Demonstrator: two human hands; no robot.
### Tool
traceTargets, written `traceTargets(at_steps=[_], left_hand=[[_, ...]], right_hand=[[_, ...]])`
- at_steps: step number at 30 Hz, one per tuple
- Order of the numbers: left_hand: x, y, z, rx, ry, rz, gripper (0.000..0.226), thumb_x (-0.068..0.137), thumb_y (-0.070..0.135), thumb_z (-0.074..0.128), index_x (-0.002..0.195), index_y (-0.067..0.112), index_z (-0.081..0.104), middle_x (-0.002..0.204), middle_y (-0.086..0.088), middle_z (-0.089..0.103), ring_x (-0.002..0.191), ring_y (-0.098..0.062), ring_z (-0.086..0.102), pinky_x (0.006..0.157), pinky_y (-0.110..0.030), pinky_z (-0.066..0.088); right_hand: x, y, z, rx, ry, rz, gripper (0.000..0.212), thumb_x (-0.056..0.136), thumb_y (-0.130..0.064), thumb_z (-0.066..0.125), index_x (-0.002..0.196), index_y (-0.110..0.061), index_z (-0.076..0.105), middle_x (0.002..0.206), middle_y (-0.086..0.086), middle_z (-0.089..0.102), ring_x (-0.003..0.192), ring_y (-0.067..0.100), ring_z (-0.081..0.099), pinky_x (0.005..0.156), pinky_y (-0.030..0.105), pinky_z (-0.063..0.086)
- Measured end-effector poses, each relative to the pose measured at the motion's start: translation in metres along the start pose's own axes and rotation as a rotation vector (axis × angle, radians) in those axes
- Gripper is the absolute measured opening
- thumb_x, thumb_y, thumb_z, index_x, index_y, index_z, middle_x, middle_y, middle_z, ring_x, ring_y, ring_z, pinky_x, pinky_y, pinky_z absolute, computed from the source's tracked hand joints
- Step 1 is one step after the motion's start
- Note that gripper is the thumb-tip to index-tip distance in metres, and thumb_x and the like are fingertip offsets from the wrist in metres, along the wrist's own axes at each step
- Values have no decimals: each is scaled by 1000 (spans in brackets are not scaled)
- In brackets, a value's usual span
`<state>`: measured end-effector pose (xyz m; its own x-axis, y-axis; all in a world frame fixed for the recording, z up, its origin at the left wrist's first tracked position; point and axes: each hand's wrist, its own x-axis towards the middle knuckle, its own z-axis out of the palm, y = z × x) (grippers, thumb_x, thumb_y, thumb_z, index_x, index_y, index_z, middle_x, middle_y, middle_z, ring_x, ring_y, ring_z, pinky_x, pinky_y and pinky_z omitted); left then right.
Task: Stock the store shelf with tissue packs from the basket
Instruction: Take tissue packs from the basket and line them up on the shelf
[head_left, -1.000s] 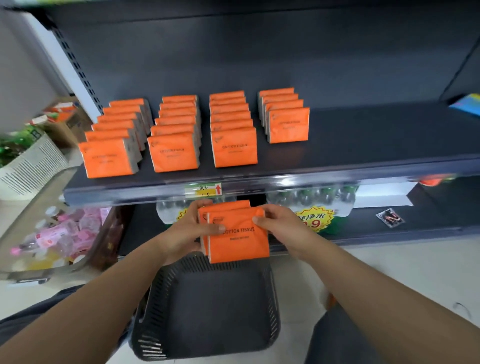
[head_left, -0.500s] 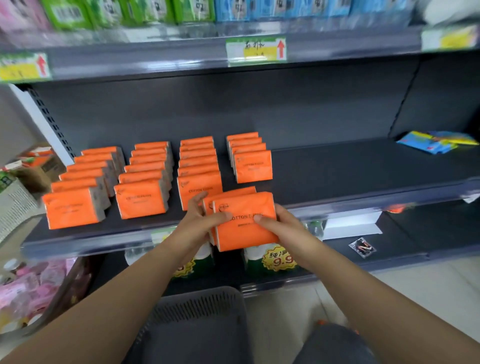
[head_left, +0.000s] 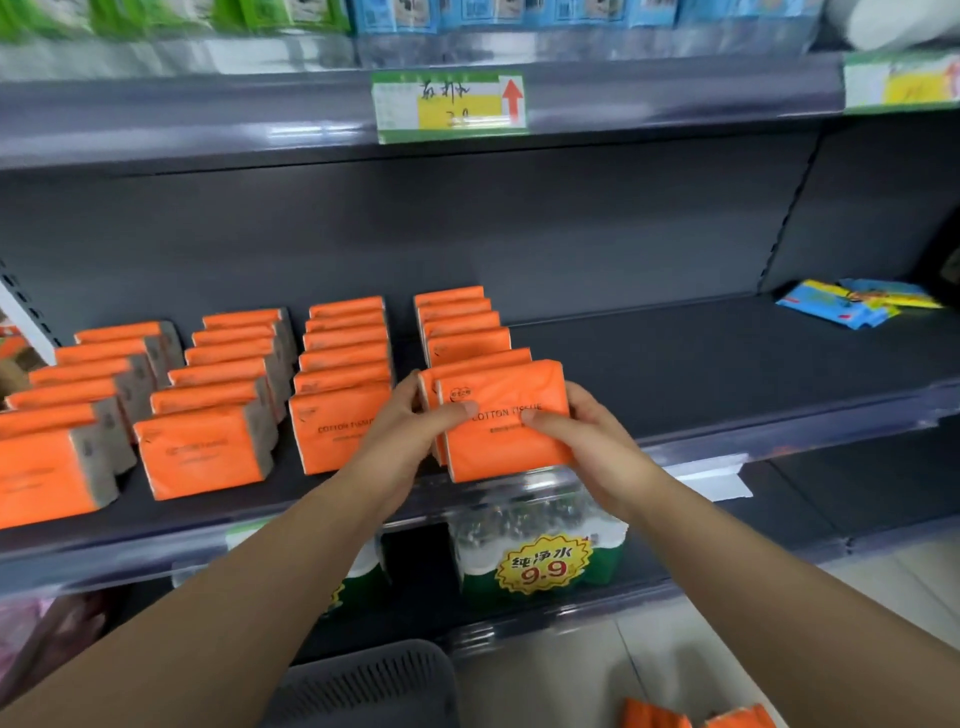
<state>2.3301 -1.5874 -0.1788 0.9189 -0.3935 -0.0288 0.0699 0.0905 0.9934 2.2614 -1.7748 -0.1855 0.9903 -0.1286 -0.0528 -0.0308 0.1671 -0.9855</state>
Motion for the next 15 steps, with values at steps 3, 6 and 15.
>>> traceTargets(at_steps=[3,6,15], left_hand=[[19,-7,4,-6,71,25,36,80,10,74,107,31,61,109,3,70,100,-15,68,81,-31,54],[34,-18,6,-24,133,55,41,81,7,72,112,30,58,108,6,69,98,-10,68,74,-22,53],[61,-40,7,17,155,78,51,87,9,65,132,30,51,115,9,67,98,-1,67,71,-16,52]], right_hand=[[17,3,-5,11,13,-12,39,81,-16,72,117,-20,58,116,4,68,107,22,65,93,39,51],[34,9,-10,19,20,-14,38,80,-10,72,114,-18,59,116,6,67,106,23,65,91,38,52],[73,30,-16,-48,30,-10,40,82,-9,71,117,-21,57,117,3,66,109,19,63,97,40,49]])
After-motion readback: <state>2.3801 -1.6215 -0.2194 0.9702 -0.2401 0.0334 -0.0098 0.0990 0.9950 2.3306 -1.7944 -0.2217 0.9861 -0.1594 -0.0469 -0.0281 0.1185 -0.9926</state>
